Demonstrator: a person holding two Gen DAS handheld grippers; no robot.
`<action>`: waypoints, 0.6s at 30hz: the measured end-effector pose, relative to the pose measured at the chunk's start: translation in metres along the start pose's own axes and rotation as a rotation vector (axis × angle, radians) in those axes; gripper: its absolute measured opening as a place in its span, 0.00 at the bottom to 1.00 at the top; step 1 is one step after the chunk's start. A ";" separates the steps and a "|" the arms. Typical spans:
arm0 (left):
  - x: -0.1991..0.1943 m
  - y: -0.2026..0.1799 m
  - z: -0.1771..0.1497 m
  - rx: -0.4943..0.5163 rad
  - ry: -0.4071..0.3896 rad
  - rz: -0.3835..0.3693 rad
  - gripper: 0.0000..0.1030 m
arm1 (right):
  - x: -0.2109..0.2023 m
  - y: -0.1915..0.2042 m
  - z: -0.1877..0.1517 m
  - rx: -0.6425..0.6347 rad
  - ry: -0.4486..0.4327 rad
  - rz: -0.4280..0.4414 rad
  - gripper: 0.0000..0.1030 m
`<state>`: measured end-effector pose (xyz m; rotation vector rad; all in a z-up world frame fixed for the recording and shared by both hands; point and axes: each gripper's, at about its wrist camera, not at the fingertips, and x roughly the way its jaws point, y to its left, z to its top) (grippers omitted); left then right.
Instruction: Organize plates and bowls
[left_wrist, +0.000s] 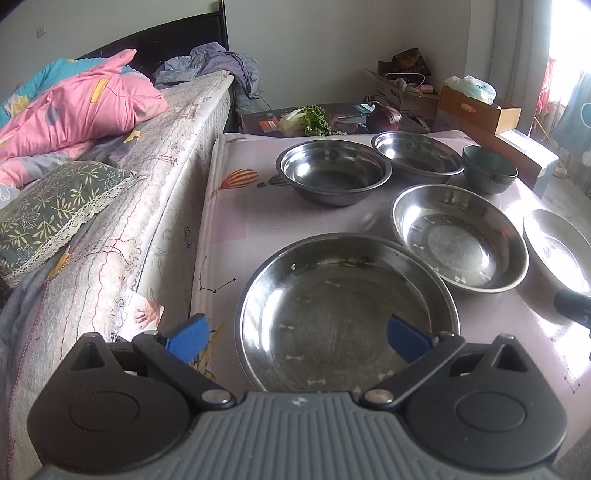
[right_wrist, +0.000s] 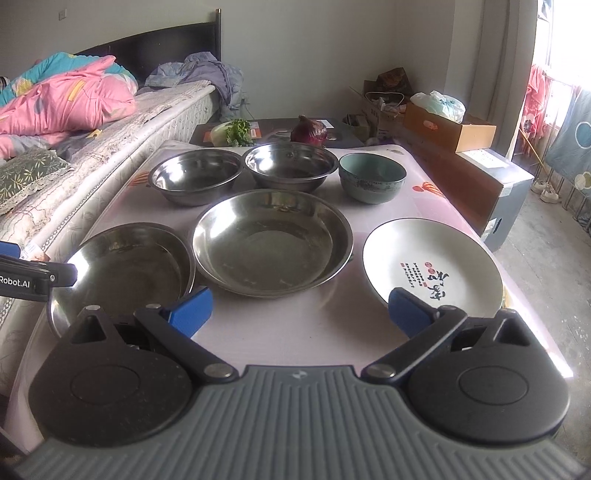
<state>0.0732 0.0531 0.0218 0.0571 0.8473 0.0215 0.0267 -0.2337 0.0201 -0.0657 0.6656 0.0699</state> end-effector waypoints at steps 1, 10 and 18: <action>0.003 0.004 0.003 -0.002 0.001 0.002 1.00 | 0.003 0.003 0.003 -0.001 -0.002 0.006 0.99; 0.019 0.020 0.019 0.004 0.014 0.010 1.00 | 0.029 0.030 0.032 -0.011 -0.028 0.065 0.99; 0.034 0.030 0.033 0.025 -0.003 0.002 1.00 | 0.053 0.032 0.045 0.068 -0.005 0.115 0.99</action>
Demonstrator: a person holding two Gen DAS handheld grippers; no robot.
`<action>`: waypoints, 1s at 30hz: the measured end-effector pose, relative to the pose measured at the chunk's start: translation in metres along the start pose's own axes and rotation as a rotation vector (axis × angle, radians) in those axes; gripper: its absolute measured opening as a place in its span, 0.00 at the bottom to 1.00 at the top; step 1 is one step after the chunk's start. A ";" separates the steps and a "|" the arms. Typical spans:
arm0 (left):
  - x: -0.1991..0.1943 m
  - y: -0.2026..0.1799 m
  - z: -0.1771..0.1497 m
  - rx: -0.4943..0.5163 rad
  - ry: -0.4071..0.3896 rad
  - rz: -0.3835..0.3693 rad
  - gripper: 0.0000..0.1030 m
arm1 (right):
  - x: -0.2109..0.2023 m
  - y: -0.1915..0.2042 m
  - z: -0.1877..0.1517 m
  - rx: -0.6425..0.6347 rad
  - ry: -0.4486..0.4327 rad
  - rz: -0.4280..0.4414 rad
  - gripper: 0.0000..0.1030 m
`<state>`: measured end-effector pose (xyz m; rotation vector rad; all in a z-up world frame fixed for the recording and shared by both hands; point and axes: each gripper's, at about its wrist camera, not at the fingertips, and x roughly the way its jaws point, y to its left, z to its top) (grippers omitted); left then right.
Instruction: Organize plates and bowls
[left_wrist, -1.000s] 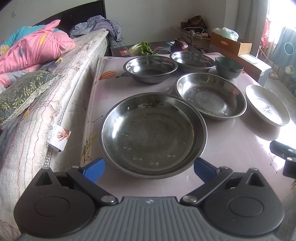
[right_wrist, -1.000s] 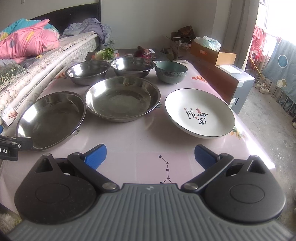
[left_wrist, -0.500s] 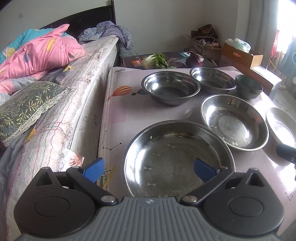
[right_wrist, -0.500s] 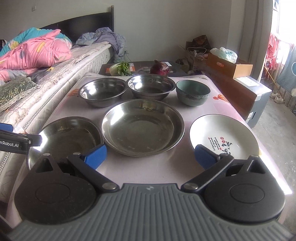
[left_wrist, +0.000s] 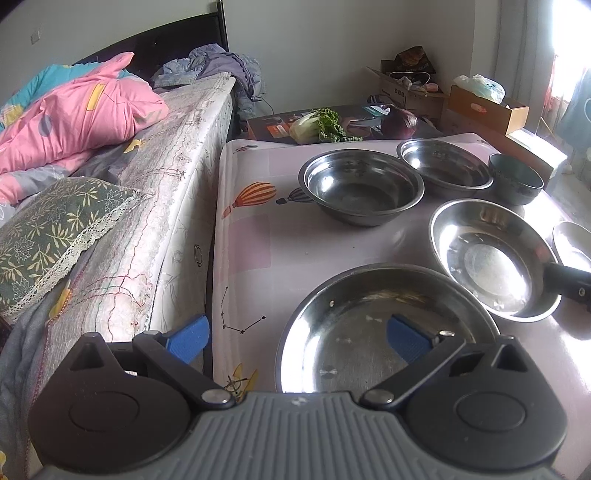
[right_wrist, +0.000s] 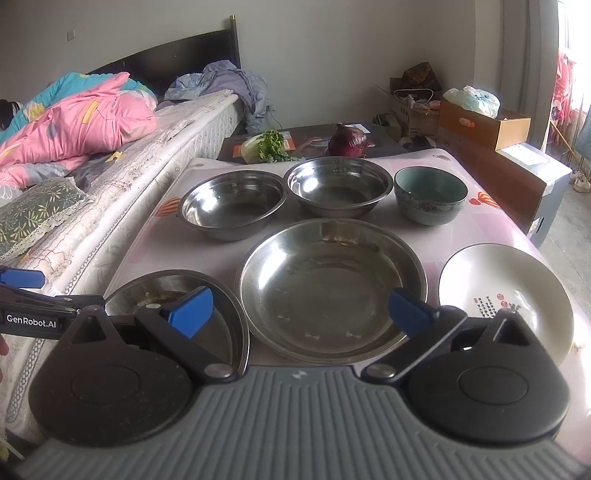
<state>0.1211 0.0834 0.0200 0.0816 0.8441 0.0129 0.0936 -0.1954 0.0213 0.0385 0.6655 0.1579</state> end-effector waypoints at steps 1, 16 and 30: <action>0.003 0.002 0.003 -0.006 0.000 -0.008 1.00 | 0.003 -0.001 0.002 0.011 -0.002 0.010 0.99; 0.040 0.015 0.063 -0.062 -0.097 -0.055 1.00 | 0.060 -0.010 0.062 0.054 -0.033 0.123 0.98; 0.122 0.008 0.117 -0.101 -0.005 -0.080 0.77 | 0.180 -0.004 0.113 0.134 0.097 0.227 0.67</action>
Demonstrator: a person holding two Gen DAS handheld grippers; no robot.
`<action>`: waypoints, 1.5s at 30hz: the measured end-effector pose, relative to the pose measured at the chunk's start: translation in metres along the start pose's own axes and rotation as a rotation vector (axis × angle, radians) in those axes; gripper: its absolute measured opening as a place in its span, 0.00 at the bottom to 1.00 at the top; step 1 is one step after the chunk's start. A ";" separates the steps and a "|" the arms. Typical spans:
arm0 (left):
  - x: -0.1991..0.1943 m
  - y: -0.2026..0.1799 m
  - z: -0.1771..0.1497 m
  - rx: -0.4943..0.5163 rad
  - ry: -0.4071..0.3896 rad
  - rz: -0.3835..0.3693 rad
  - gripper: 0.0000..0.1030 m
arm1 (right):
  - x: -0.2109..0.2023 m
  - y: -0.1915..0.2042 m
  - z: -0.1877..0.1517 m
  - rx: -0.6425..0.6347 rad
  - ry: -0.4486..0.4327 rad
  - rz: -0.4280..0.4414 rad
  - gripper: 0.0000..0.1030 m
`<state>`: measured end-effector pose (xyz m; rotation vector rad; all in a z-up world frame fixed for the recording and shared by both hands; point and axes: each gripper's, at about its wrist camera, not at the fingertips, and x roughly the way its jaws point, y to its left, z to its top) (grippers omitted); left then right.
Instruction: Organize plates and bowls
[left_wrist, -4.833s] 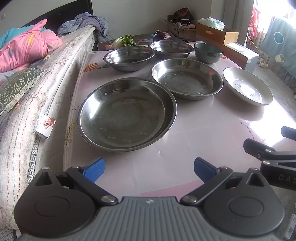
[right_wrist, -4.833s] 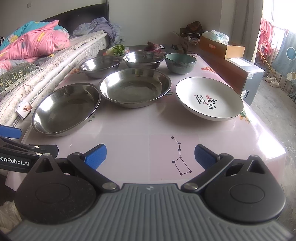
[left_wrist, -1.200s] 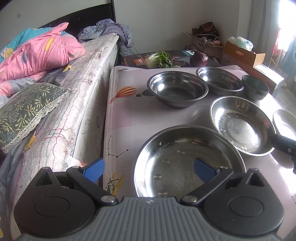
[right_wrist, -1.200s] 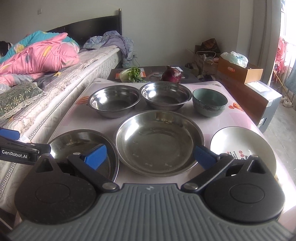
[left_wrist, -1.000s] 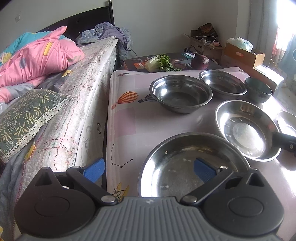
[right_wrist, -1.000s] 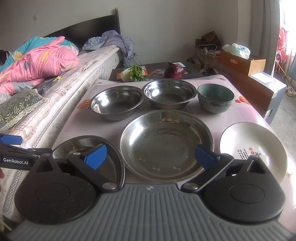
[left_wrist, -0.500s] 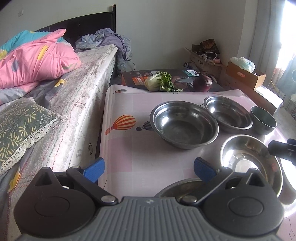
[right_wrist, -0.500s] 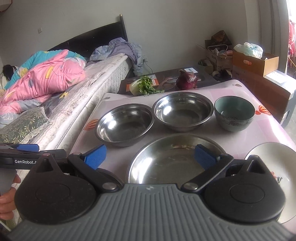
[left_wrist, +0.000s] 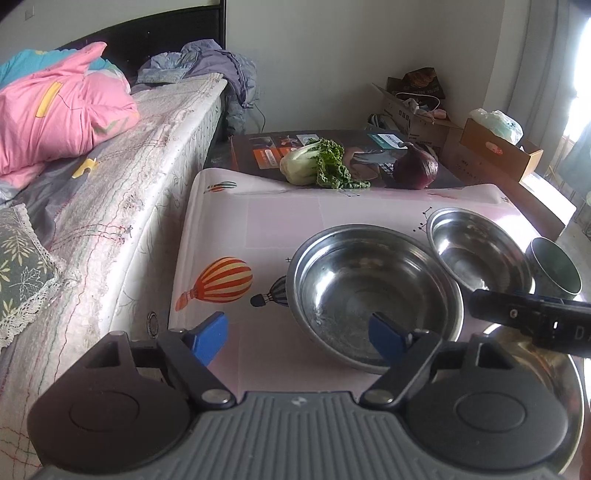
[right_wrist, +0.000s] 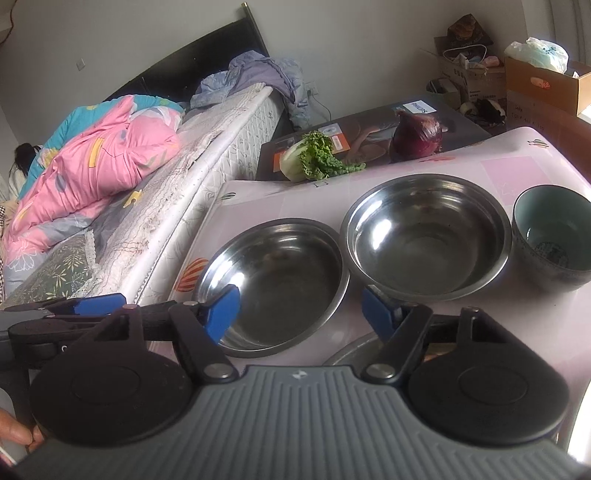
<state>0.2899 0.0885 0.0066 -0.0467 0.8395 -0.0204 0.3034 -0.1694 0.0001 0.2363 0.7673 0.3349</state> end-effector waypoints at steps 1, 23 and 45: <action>0.004 0.000 0.002 -0.005 0.008 0.000 0.73 | 0.009 -0.002 0.000 0.005 0.014 -0.005 0.61; 0.028 0.016 -0.009 -0.002 0.130 0.087 0.34 | 0.059 0.004 -0.003 -0.059 0.137 0.023 0.12; 0.042 0.035 -0.005 -0.085 0.184 0.083 0.28 | 0.072 0.025 0.005 -0.142 0.142 0.031 0.11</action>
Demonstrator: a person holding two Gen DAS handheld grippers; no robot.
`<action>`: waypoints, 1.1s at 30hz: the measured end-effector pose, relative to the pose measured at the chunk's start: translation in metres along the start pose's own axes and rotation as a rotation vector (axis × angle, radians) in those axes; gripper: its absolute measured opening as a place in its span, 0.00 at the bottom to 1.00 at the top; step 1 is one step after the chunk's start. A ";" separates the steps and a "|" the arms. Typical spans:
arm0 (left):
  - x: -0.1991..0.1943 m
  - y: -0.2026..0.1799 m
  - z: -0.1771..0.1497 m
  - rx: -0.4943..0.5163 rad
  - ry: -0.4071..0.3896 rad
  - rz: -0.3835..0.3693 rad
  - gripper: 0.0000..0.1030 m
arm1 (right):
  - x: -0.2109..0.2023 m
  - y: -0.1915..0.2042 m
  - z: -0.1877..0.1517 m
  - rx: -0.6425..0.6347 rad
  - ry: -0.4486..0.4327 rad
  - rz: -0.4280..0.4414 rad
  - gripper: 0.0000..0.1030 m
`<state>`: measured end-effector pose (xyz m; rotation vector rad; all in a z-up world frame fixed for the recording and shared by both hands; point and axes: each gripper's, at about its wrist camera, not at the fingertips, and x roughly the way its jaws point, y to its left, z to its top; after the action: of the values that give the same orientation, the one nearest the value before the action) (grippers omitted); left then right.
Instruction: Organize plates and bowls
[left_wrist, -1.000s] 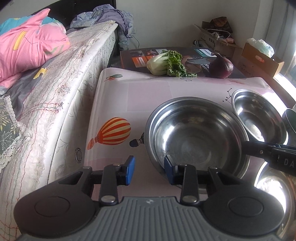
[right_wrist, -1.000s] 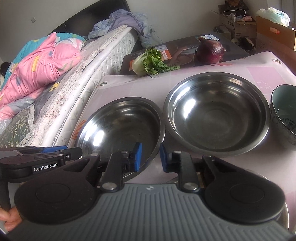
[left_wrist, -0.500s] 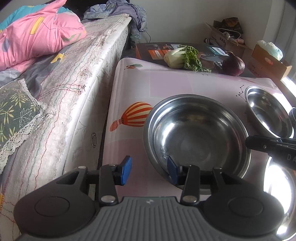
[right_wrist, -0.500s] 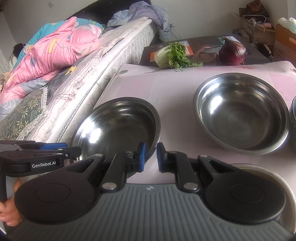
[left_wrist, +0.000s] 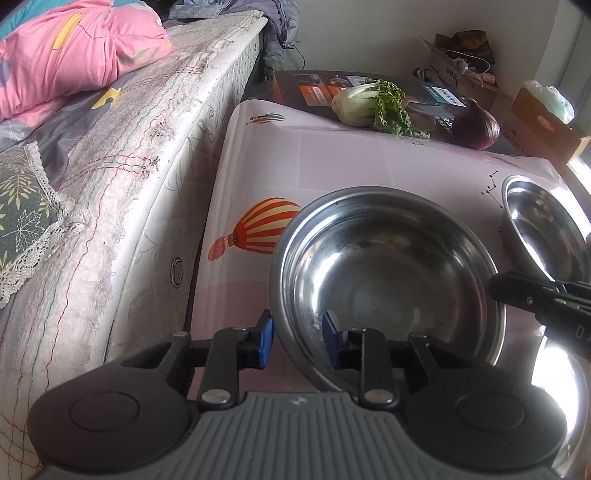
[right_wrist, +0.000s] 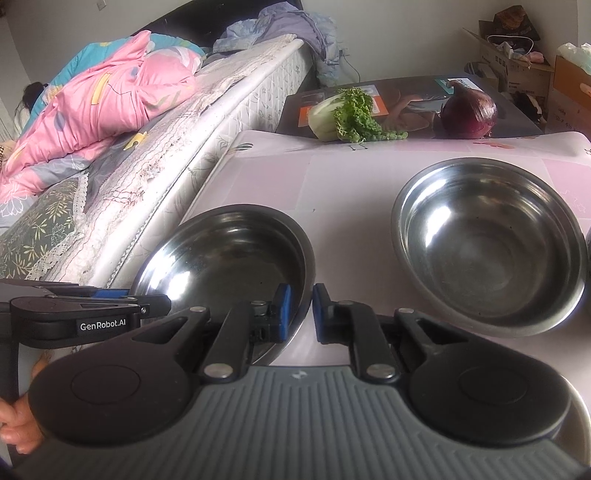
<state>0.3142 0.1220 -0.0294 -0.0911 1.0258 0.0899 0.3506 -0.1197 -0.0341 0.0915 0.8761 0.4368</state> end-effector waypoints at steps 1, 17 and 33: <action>-0.002 0.000 -0.002 0.001 -0.004 0.000 0.26 | -0.002 0.000 -0.001 -0.006 0.000 0.001 0.11; -0.026 0.000 -0.012 0.022 -0.040 -0.010 0.36 | -0.020 0.002 0.001 -0.028 -0.018 0.015 0.12; -0.001 -0.008 -0.009 0.041 0.019 -0.009 0.32 | 0.010 -0.004 0.004 -0.023 0.017 -0.034 0.17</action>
<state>0.3076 0.1125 -0.0331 -0.0594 1.0458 0.0595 0.3605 -0.1194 -0.0395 0.0515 0.8878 0.4161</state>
